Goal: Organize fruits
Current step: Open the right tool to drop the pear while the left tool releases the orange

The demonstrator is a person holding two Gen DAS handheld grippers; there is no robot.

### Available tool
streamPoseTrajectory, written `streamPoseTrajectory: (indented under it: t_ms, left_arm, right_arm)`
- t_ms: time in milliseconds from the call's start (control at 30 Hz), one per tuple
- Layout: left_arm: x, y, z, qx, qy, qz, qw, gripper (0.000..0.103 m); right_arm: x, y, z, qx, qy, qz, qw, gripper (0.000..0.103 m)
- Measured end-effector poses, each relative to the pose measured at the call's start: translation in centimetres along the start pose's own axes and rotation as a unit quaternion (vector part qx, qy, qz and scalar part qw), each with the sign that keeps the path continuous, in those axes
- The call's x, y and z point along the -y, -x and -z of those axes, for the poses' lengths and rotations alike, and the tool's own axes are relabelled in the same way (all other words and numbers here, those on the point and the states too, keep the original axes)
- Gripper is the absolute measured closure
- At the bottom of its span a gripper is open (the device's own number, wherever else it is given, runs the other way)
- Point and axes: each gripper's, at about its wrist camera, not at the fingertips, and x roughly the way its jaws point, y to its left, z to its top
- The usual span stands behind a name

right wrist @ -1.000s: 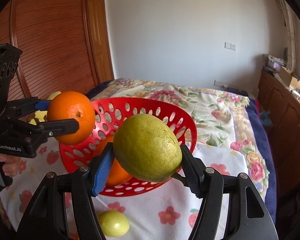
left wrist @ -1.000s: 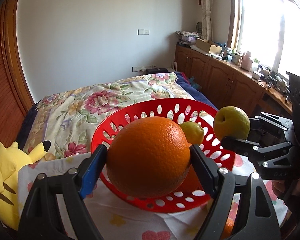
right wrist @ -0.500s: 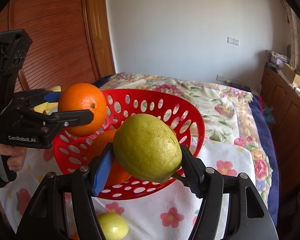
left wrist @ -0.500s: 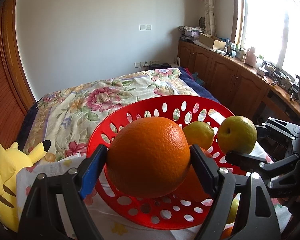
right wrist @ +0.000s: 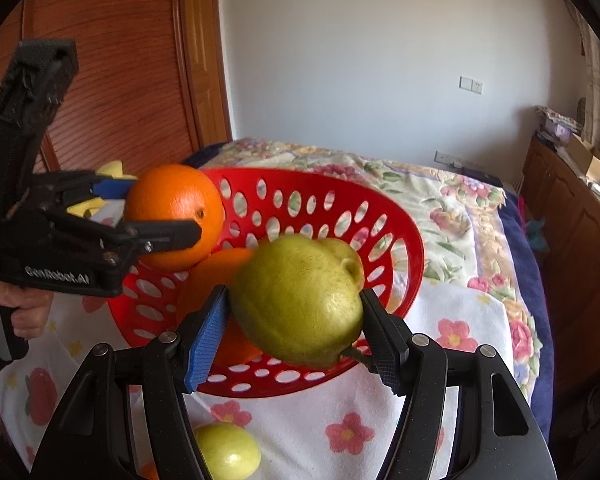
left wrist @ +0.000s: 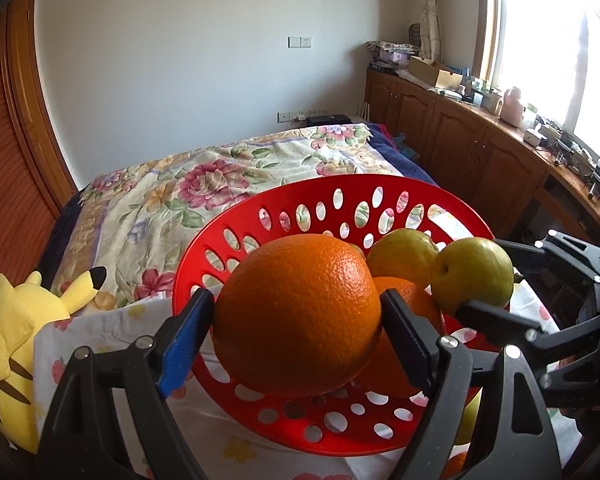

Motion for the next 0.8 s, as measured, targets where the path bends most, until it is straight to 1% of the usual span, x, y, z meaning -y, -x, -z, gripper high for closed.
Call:
streamPoseTrajectory:
  t_ms: [67, 133, 167, 333, 600, 800]
  left_arm:
    - [-0.1, 0.2, -0.1, 0.002, 0.005, 0.000, 1.0000, 0.021]
    - [0.1, 1.7, -0.5, 0.037, -0.001, -0.005, 0.9993, 0.023]
    - [0.0, 2.2, -0.8, 0.045, -0.003, -0.006, 0.9990, 0.023]
    - [0.3, 4.2, -1.6, 0.066, -0.007, -0.006, 0.9978, 0.023]
    - [0.9, 6.1, 0.0, 0.071, -0.004, 0.002, 0.9975, 0.023]
    - [1.8, 8.3, 2.3, 0.074, -0.003, 0.013, 0.9972, 0.022]
  right_arm:
    - [0.1, 0.2, -0.2, 0.004, -0.004, 0.000, 1.000, 0.035]
    - [0.3, 0.3, -0.3, 0.004, -0.006, 0.004, 1.000, 0.035]
    - [0.4, 0.3, -0.3, 0.005, -0.007, 0.005, 1.000, 0.035]
    - [0.6, 0.5, -0.4, 0.005, -0.010, 0.004, 1.000, 0.035]
    - [-0.1, 1.9, 0.2, 0.014, -0.009, 0.001, 1.000, 0.035]
    - [-1.2, 4.6, 1.2, 0.027, -0.008, 0.003, 1.000, 0.035]
